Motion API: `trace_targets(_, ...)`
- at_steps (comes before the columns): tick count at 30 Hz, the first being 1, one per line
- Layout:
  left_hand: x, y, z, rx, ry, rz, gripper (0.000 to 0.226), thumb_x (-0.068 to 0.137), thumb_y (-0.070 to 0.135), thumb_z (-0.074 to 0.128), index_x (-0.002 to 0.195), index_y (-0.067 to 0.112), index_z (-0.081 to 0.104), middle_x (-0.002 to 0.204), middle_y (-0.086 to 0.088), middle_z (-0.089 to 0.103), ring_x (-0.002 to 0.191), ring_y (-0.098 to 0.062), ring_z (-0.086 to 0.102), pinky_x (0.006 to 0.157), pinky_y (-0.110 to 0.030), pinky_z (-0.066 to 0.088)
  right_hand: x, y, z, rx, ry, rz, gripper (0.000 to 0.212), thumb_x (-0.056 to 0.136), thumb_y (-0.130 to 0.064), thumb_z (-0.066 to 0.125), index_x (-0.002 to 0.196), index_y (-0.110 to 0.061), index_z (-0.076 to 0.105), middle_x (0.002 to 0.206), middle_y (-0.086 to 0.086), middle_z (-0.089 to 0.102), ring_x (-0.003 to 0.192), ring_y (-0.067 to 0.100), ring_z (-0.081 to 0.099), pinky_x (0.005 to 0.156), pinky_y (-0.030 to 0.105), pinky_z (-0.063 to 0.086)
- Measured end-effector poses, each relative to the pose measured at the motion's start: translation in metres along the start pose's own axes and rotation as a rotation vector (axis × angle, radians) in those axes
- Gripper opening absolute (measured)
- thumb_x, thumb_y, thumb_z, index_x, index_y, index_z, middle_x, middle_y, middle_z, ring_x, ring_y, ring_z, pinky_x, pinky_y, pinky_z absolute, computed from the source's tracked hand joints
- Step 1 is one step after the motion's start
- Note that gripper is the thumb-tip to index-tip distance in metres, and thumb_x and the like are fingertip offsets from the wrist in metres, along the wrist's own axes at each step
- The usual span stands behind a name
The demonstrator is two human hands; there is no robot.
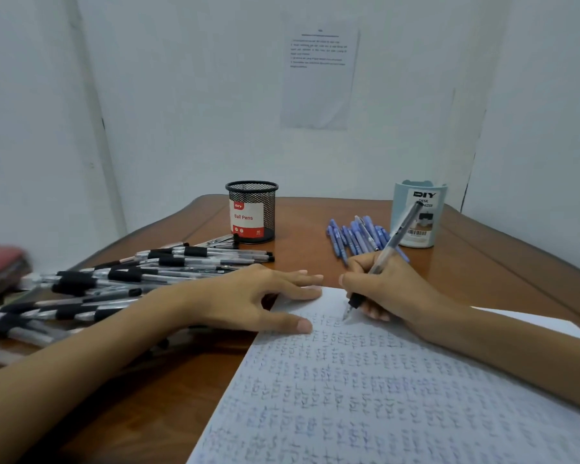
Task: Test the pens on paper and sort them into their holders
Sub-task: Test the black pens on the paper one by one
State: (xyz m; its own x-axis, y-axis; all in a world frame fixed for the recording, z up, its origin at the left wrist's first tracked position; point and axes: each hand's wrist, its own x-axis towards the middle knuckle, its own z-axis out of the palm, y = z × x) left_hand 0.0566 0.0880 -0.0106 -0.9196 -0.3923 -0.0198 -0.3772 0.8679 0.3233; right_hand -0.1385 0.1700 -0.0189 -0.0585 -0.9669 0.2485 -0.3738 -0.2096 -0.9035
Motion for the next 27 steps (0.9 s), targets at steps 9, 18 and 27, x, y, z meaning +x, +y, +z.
trace_targets(9, 0.000, -0.004, -0.006, 0.099, 0.014, -0.029, 0.069, 0.081, 0.062, 0.048, 0.141, 0.028, 0.039, 0.145, 0.024, 0.031, 0.127, 0.013, 0.030, 0.107, -0.011, 0.022, -0.002, -0.014, -0.011, -0.024, -0.134, 0.098, 0.042, 0.083, -0.014, 0.068, 0.050, -0.012, 0.043, 0.050, 0.006, 0.055, 0.040, 0.009, 0.049, 0.038, 0.017, 0.040)
trace_targets(18, -0.001, -0.003, -0.006, 0.068, 0.046, -0.032, 0.067, 0.081, 0.058, 0.052, 0.139, 0.025, 0.044, 0.145, 0.020, 0.034, 0.129, 0.011, 0.032, 0.107, -0.008, 0.023, 0.005, 0.001, 0.004, -0.057, -0.014, -0.026, 0.044, 0.085, -0.001, 0.059, 0.048, -0.013, 0.040, 0.038, 0.000, 0.046, 0.033, 0.009, 0.043, 0.035, 0.018, 0.034)
trace_targets(27, -0.001, -0.001, -0.005, 0.050, 0.044, -0.048, 0.067, 0.082, 0.057, 0.054, 0.139, 0.024, 0.043, 0.145, 0.019, 0.034, 0.130, 0.009, 0.032, 0.108, -0.013, 0.024, 0.004, 0.001, 0.004, -0.029, -0.062, -0.004, 0.043, 0.085, 0.002, 0.057, 0.049, -0.012, 0.038, 0.039, 0.003, 0.045, 0.033, 0.009, 0.042, 0.034, 0.017, 0.033)
